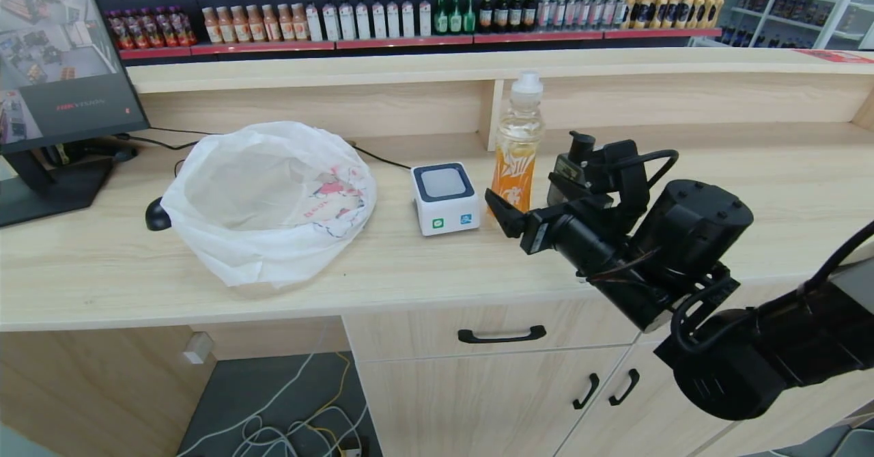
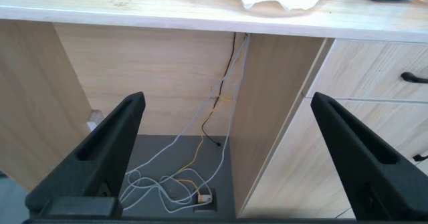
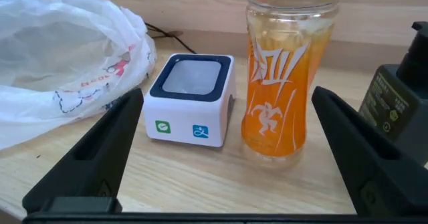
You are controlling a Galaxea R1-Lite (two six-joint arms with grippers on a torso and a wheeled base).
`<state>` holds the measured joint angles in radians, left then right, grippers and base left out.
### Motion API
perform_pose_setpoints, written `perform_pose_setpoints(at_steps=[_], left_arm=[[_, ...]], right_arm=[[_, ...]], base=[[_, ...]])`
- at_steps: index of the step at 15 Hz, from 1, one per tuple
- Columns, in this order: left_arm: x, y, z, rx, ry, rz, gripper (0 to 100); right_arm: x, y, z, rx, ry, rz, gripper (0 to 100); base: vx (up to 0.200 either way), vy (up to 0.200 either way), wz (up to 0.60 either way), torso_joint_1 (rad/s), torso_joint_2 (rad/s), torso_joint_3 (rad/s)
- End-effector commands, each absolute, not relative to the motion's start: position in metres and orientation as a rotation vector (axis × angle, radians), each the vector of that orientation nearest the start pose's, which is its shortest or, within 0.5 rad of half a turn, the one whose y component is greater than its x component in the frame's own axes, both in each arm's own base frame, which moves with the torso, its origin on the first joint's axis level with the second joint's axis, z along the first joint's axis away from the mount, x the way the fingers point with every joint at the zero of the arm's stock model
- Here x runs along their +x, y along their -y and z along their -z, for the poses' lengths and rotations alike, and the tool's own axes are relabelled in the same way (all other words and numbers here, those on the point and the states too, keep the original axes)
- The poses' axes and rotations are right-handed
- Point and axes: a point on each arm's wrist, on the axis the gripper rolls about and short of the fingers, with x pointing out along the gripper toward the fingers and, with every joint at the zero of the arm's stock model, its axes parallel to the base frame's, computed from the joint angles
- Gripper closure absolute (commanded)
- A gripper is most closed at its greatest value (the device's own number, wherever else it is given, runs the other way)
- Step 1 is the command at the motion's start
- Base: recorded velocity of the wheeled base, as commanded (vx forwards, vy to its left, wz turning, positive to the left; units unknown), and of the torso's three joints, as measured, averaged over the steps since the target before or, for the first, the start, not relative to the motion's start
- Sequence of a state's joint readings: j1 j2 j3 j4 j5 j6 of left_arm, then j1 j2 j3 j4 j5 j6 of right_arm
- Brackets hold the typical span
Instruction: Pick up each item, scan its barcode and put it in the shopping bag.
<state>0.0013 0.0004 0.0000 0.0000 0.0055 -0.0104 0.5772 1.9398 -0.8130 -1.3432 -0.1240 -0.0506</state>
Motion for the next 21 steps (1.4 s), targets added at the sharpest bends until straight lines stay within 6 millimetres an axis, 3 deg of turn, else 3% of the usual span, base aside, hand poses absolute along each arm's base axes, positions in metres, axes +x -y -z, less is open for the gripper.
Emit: perform_pose_setpoints(at_steps=[1, 6, 21], left_arm=[[-0.023, 0.000, -0.075, -0.011, 0.000, -0.008, 0], [-0.023, 0.000, -0.075, -0.011, 0.000, -0.008, 0], [-0.023, 0.000, -0.075, -0.011, 0.000, -0.008, 0]], right_arm=[[0.307, -0.197, -0.180, 0.029, 0.233, -0.416, 0], [0.331, -0.205, -0.175, 0.055, 0.235, -0.301, 0], [0.360, -0.217, -0.162, 0.067, 0.252, -0.236, 0]], base=[[0.000, 0.000, 0.00, 0.000, 0.00, 0.000], [0.000, 0.000, 0.00, 0.000, 0.00, 0.000], [0.000, 0.000, 0.00, 0.000, 0.00, 0.000]])
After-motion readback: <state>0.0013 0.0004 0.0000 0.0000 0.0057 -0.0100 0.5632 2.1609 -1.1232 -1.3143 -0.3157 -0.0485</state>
